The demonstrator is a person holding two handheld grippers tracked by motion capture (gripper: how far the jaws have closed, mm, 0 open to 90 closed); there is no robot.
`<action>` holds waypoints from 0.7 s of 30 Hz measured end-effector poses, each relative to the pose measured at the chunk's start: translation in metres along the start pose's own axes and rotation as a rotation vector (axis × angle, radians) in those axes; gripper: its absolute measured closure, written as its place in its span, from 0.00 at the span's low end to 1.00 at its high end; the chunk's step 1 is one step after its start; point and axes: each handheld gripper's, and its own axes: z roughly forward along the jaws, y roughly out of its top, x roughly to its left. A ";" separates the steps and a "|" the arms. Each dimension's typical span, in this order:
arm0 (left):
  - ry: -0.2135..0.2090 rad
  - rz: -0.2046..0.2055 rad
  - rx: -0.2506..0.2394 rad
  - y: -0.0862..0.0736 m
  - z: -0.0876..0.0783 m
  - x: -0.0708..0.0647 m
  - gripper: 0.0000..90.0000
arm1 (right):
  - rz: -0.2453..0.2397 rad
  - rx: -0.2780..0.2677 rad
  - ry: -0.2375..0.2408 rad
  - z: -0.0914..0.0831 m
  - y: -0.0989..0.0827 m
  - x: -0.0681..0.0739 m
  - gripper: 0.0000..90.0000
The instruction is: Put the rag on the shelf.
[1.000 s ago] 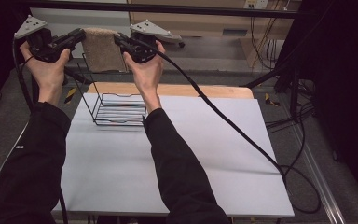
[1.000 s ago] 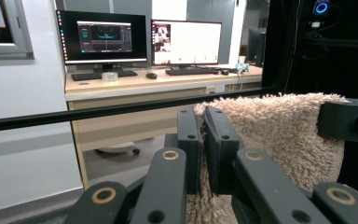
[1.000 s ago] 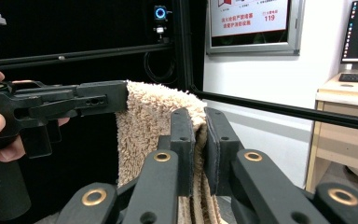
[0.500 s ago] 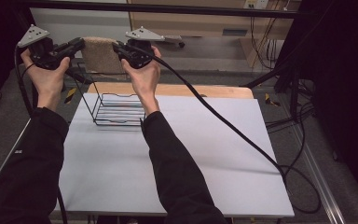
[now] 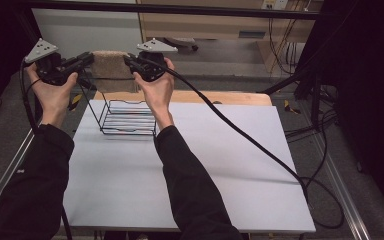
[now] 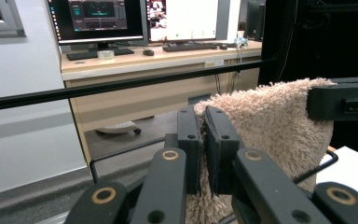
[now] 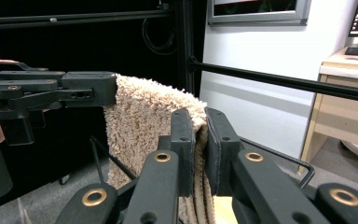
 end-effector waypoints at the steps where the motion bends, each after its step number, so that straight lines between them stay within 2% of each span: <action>1: -0.002 -0.001 -0.001 -0.001 -0.001 0.000 0.94 | -0.002 0.000 0.001 -0.001 -0.001 0.000 0.92; 13: -0.023 0.000 0.009 -0.009 -0.012 -0.003 0.94 | -0.026 0.017 0.009 -0.006 -0.005 0.007 0.92; 21: -0.047 -0.018 0.030 -0.016 -0.020 -0.005 0.94 | -0.046 0.058 0.010 -0.010 -0.006 0.013 0.92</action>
